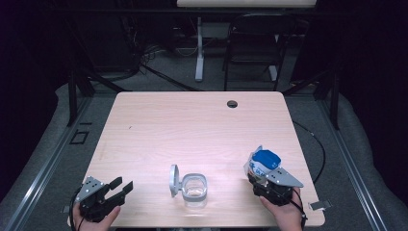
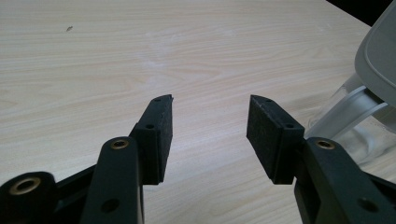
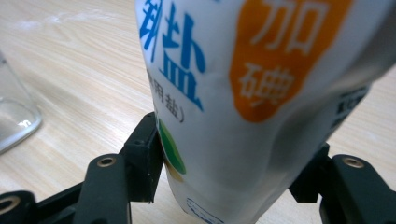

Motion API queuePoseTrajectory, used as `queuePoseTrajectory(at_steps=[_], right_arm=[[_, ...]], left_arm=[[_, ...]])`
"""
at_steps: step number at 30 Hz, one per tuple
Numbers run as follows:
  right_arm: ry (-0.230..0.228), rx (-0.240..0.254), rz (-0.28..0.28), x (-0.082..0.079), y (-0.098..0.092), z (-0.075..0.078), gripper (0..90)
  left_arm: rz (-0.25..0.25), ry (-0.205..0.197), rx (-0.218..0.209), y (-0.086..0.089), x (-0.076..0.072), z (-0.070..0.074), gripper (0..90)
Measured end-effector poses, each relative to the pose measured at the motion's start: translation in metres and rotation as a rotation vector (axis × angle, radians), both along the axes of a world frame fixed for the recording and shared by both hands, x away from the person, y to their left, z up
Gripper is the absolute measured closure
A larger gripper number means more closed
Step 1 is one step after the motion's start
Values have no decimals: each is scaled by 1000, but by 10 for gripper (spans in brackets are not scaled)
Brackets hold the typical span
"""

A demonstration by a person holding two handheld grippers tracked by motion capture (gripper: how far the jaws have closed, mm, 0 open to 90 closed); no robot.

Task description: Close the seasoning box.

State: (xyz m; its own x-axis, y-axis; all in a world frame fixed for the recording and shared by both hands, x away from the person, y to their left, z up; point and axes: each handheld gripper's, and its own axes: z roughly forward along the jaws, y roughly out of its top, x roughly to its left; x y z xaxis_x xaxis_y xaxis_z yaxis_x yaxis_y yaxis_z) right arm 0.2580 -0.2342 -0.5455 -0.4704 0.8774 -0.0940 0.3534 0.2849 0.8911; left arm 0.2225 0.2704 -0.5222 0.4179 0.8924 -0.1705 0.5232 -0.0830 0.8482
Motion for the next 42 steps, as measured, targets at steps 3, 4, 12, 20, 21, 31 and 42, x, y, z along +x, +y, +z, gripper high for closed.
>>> queuePoseTrajectory(at_steps=[3,4,12,20,21,31,42], right_arm=[[-8,-19,15,-2,4,2,394],[-16,-35,32,-4,8,4,394],[-35,-77,72,-7,21,7,394],[-39,-108,109,-9,32,7,395],[-39,-111,117,-10,34,7,394],[-43,-139,169,-13,49,6,394],[-65,-187,217,-16,65,5,394]], left_arm=[[0,2,0,0,0,0,510],[0,0,0,0,0,0,510],[-1,-6,-1,0,-1,2,509],[-2,-6,0,-1,-1,2,509],[-2,-7,-1,-1,-1,2,509],[-2,-6,1,-1,0,1,509],[-2,-6,1,0,0,1,509]])
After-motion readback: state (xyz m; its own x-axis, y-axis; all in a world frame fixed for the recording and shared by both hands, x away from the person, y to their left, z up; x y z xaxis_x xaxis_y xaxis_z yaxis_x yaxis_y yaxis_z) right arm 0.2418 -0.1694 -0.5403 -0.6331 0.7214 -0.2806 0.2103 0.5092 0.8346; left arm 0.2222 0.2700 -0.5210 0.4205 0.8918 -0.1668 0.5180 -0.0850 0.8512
